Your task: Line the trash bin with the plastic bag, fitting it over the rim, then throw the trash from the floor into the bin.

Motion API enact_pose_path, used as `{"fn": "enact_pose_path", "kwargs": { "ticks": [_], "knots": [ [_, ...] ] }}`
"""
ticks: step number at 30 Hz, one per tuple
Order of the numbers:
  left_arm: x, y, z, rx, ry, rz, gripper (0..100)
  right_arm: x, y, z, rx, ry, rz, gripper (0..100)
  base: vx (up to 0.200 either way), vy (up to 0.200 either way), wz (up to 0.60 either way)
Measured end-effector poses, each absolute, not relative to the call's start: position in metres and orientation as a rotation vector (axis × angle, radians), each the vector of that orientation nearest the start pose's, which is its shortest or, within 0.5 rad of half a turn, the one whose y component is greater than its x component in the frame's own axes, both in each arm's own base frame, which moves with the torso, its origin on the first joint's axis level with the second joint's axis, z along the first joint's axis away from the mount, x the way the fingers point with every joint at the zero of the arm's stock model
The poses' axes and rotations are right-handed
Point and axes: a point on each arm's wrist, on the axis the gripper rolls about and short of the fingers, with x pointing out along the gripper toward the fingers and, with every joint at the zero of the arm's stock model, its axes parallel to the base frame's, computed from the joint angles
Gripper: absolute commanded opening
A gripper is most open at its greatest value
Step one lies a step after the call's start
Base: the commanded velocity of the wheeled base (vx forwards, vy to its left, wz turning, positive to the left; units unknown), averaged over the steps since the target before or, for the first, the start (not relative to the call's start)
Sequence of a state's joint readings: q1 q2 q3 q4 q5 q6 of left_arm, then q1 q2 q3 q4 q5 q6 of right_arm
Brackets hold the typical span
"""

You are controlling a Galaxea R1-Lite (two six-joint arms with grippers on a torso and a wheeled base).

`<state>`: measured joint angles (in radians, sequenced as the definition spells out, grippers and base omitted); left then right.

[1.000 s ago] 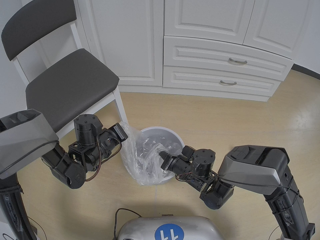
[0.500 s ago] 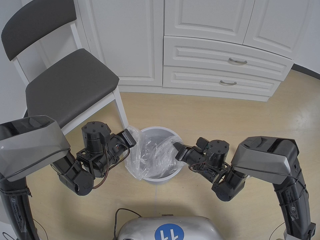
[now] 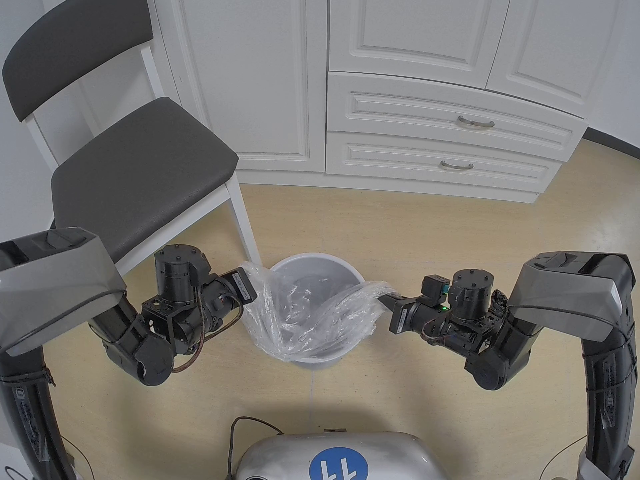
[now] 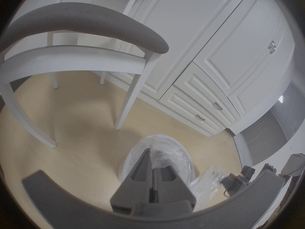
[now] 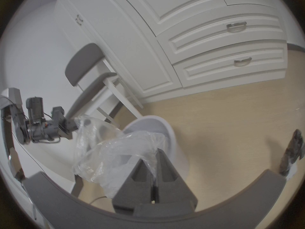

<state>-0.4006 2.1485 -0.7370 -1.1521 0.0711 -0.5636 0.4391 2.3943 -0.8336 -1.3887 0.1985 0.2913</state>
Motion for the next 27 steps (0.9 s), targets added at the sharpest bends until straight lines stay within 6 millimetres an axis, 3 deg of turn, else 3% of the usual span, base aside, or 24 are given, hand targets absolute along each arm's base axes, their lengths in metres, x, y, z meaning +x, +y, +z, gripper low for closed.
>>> {"fn": "enact_pose_path", "kwargs": {
  "ticks": [14, 27],
  "knots": [
    [0.324, -0.118, 0.068, -0.304, 0.555, -0.17, 0, 0.352, 0.132, -0.004, -0.067, 0.37, 0.54, 0, 0.0, 0.0, 0.0],
    [0.31, -0.112, 0.057, -0.144, 0.735, -0.163, 0, 0.328, 0.115, -0.002, -0.187, 0.583, 0.542, 0, 0.0, 0.0, 0.0]
  ]
}}
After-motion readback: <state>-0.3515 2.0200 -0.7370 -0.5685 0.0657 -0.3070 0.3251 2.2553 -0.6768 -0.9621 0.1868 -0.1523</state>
